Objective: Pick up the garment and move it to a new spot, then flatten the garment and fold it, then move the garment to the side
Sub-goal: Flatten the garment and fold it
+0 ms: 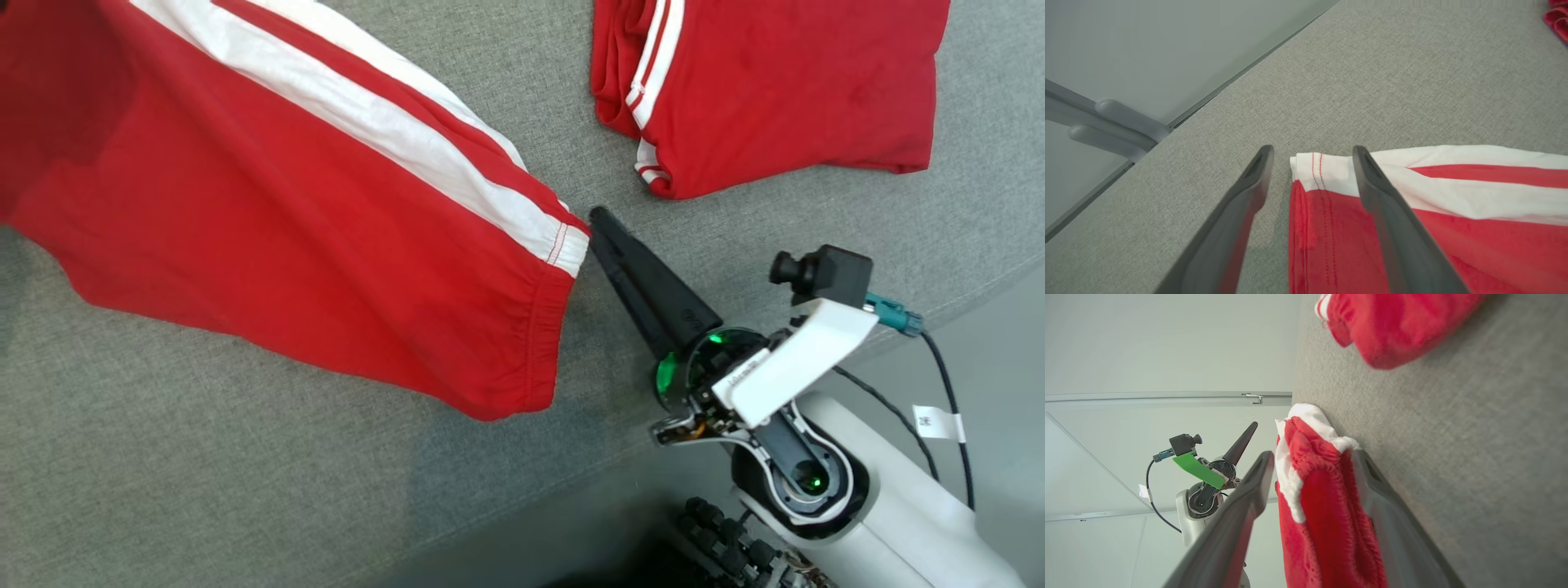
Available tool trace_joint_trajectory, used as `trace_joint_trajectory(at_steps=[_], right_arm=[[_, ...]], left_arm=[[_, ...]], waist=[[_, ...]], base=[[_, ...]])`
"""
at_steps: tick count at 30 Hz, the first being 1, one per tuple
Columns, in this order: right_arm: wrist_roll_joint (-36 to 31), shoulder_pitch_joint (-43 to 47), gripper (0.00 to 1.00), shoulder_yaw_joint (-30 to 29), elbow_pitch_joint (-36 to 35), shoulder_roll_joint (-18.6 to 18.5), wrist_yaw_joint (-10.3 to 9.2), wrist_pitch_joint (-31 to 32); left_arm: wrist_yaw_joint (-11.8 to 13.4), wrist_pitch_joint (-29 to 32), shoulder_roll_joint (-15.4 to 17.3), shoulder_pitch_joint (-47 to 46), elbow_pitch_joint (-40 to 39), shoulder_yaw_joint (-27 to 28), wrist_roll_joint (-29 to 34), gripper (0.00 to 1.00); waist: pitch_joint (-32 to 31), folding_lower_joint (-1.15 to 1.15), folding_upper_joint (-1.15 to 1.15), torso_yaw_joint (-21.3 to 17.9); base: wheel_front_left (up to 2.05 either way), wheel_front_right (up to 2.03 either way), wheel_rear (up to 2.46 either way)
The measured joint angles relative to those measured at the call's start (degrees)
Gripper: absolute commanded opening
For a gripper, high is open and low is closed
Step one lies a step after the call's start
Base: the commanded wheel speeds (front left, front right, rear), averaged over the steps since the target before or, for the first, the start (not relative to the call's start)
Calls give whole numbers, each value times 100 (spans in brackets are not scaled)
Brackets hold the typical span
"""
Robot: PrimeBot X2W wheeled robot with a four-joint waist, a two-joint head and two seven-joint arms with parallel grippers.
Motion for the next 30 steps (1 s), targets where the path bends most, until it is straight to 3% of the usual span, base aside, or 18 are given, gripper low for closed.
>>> trace_joint_trajectory(at_steps=[6,15,22,25,30], right_arm=[[-132,242,100,-132,-11,-316,0,-57],[-895,345,100,-282,16,-789,0,-310],[-2062,344,100,-593,305,-1255,-10,-513],[-2617,345,100,-790,388,-1451,-164,-559],[-2989,482,100,-958,369,-1485,-377,-577]], left_arm=[[0,-409,-157,3,208,41,-8,100],[0,-1244,-435,458,375,226,-185,100],[16,-2005,-605,1008,378,422,-260,100],[136,-2375,-736,1395,397,499,-278,100],[202,-2802,-883,2130,485,485,-358,100]], waist=[[-192,0,0,86],[-537,0,0,273],[-816,0,0,445],[-973,0,0,542],[-1233,0,0,748]], base=[[0,0,0],[0,0,0],[0,0,0],[0,0,0],[0,0,0]])
